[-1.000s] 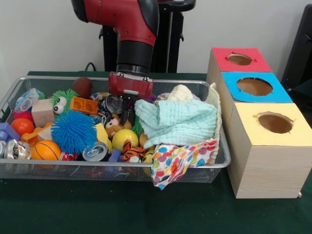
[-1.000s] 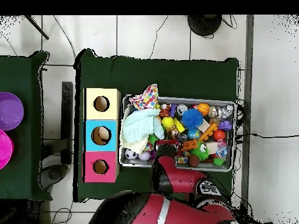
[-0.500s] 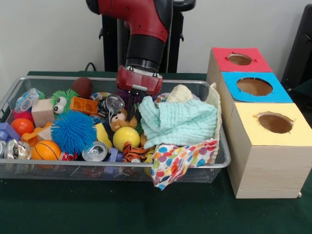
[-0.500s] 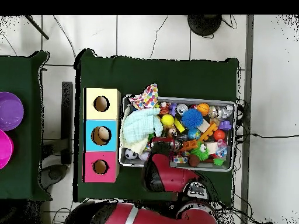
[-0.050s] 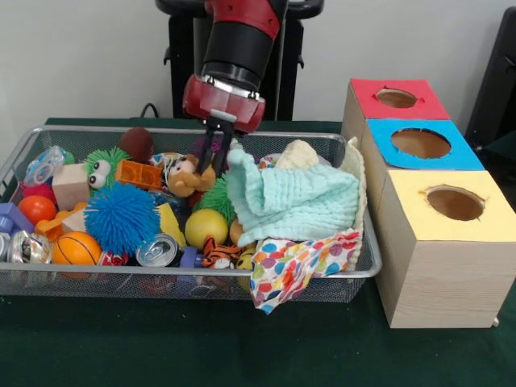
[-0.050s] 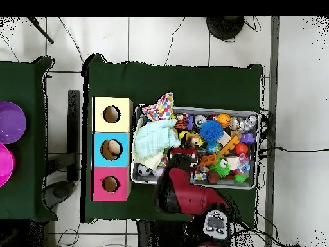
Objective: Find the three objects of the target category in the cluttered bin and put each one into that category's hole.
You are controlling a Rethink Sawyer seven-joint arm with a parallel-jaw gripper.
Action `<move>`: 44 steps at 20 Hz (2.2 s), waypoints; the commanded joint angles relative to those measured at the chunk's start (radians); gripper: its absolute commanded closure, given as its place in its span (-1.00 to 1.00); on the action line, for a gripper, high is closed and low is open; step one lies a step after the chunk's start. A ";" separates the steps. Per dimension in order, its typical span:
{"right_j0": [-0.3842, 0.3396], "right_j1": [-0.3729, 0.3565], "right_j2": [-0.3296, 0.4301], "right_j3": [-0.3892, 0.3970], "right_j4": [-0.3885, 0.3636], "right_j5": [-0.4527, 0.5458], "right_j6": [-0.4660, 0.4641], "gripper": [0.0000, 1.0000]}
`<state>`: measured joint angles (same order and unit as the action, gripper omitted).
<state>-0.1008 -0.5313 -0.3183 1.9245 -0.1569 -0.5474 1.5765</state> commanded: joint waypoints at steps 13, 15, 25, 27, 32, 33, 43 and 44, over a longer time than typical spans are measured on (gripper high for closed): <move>0.046 -0.270 0.029 0.043 0.047 0.399 0.168 1.00; 0.054 -0.302 0.072 0.074 0.069 0.456 0.200 1.00; 0.102 -0.502 0.217 0.208 0.258 0.780 0.289 1.00; 0.142 -0.516 0.207 0.215 0.293 0.810 0.309 1.00; 0.267 -0.491 0.156 0.234 0.376 0.785 0.366 1.00; 0.287 -0.479 0.153 0.241 0.394 0.764 0.377 1.00; 0.395 -0.368 0.206 0.299 0.493 0.511 0.491 1.00; 0.383 -0.367 0.219 0.312 0.482 0.491 0.497 1.00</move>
<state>0.3022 -0.9661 -0.1989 2.1328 0.2771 0.0405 1.7716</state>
